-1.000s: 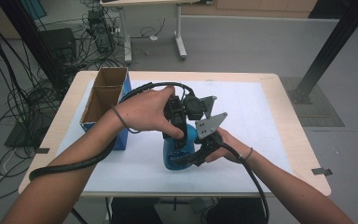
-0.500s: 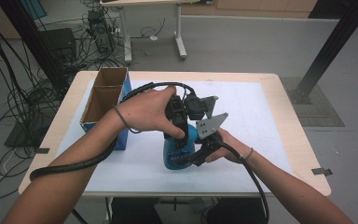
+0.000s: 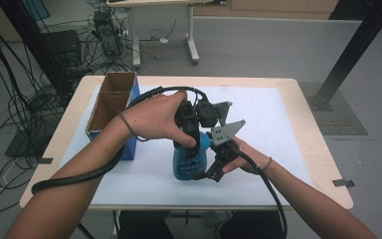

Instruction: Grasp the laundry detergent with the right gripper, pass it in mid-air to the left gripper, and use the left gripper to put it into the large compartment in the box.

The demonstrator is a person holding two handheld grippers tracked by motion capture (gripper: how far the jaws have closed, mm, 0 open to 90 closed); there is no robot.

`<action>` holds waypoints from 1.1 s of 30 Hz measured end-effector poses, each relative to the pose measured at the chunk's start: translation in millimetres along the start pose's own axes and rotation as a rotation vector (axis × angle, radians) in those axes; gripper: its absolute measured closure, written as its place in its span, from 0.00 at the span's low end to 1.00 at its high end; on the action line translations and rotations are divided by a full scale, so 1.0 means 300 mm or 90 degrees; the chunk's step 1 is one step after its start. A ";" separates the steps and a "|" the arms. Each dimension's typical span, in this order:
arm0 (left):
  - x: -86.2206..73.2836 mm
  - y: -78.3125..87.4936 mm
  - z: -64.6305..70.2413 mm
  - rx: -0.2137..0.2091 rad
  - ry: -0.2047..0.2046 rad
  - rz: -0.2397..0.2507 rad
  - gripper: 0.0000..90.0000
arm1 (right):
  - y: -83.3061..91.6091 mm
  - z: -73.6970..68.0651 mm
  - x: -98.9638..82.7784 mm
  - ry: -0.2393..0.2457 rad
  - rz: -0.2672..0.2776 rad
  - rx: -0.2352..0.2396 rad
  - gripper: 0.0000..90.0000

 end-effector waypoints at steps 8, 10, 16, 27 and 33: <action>-0.001 0.004 -0.005 0.002 0.004 0.004 0.42 | 0.005 -0.001 0.000 0.005 -0.018 0.003 0.03; 0.001 0.004 -0.006 0.000 0.003 0.004 0.42 | 0.007 -0.001 -0.003 0.003 -0.030 -0.003 0.03; 0.002 0.004 -0.011 -0.007 0.006 0.001 0.42 | 0.038 -0.003 -0.005 -0.017 -0.074 -0.011 0.03; -0.004 0.010 -0.024 -0.003 0.020 0.001 0.42 | 0.126 0.006 -0.007 -0.034 -0.152 -0.059 0.03; -0.012 0.021 -0.027 -0.006 0.034 0.002 0.42 | 0.186 0.028 -0.013 -0.056 -0.225 -0.104 0.04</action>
Point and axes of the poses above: each handheld gripper's, and its own axes: y roughly backward along the jaws, x roughly out of its top, z roughly to its right, the point moved 3 cm from there along -y, roughly forward along the jaws, and after that the axes turned 11 degrees about z, right-handed, at the moved point
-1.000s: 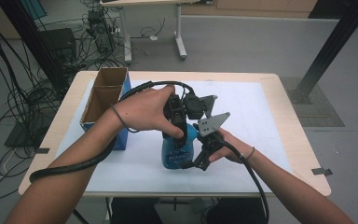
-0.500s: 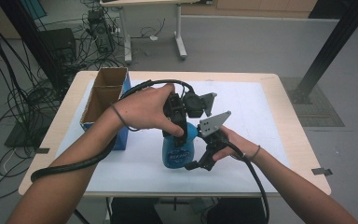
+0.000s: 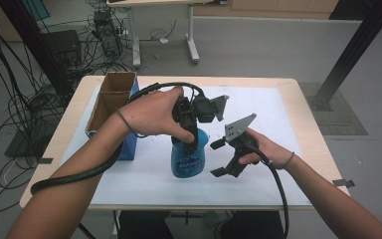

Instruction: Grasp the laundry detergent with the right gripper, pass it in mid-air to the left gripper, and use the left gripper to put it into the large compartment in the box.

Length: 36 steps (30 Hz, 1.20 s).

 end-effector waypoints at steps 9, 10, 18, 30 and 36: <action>-0.013 0.011 -0.015 0.005 0.036 -0.002 0.42 | 0.069 0.055 -0.049 -0.046 -0.158 -0.071 0.07; -0.015 0.013 -0.019 0.005 0.040 0.000 0.42 | 0.077 0.060 -0.055 -0.052 -0.174 -0.076 0.07; -0.025 0.021 -0.033 0.009 0.084 -0.002 0.42 | 0.144 0.109 -0.093 -0.090 -0.289 -0.127 0.10; -0.026 0.030 -0.048 0.022 0.150 0.007 0.42 | 0.209 0.162 -0.109 -0.114 -0.460 -0.248 0.09; -0.023 0.039 -0.054 0.030 0.168 0.012 0.42 | 0.216 0.177 -0.117 -0.117 -0.456 -0.260 0.09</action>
Point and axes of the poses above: each handheld gripper's, and its own axes: y roughly backward along the jaws, x roughly out of its top, z roughly to its right, the point moved 3 cm from there along -y, roughly forward along the jaws, and after that the axes turned 11 degrees about z, right-handed, at the moved point
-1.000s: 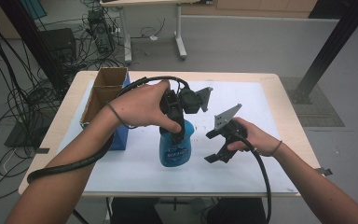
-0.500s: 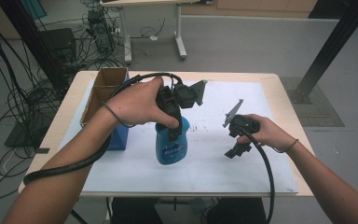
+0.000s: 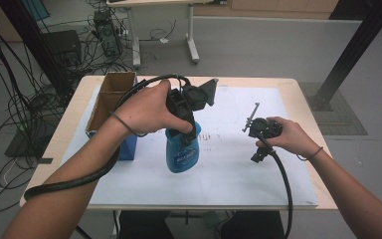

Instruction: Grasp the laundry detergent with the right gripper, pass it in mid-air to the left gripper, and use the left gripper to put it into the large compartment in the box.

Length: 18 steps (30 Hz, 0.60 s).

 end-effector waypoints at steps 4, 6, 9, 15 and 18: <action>0.009 0.012 -0.004 0.006 0.008 0.008 0.42 | -0.002 0.007 -0.002 -0.005 0.006 -0.005 0.09; 0.015 0.020 -0.007 0.012 0.014 0.009 0.42 | -0.002 0.010 -0.003 -0.007 0.011 -0.007 0.09; 0.021 0.035 -0.013 0.018 0.022 0.013 0.42 | -0.003 0.016 -0.007 -0.011 0.013 -0.008 0.09; 0.040 0.077 -0.027 0.027 0.035 0.012 0.42 | -0.015 0.025 -0.021 -0.025 0.015 -0.009 0.09; 0.051 0.097 -0.040 0.031 0.043 0.014 0.42 | -0.018 0.028 -0.024 -0.027 0.021 -0.007 0.09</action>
Point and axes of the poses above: each handheld gripper's, and its own axes: y roughly backward along the jaws, x roughly out of its top, z roughly to its right, the point moved 3 cm from there along -y, roughly forward along the jaws, and after that the axes turned 11 degrees about z, right-handed, at the moved point
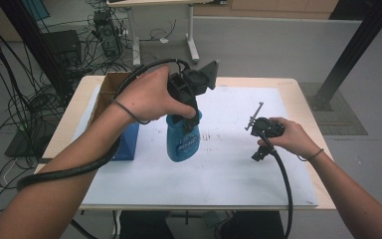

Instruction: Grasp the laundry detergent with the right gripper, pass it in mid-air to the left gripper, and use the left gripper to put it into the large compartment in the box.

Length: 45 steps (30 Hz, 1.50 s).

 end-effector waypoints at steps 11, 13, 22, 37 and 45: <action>0.042 0.086 -0.062 0.006 0.043 0.031 0.42 | -0.004 -0.001 0.003 0.005 0.003 -0.009 0.09; 0.053 0.100 -0.073 0.008 0.050 0.033 0.42 | -0.006 0.001 0.004 0.008 0.002 -0.009 0.09; 0.100 0.178 -0.130 0.020 0.088 0.038 0.42 | -0.005 -0.003 0.011 0.012 0.001 -0.015 0.08; 0.091 0.292 -0.265 0.042 0.170 0.050 0.42 | 0.007 0.002 0.017 0.014 0.000 -0.027 0.08; 0.031 0.329 -0.361 0.067 0.251 0.071 0.42 | 0.007 0.003 0.021 0.011 0.002 -0.034 0.08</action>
Point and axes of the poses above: each handheld gripper's, and its own axes: y roughly backward along the jaws, x roughly out of its top, z roughly to its right, the point moved 3 cm from there along -y, roughly forward along the jaws, and after that the axes turned 11 degrees about z, right-handed, at the moved point
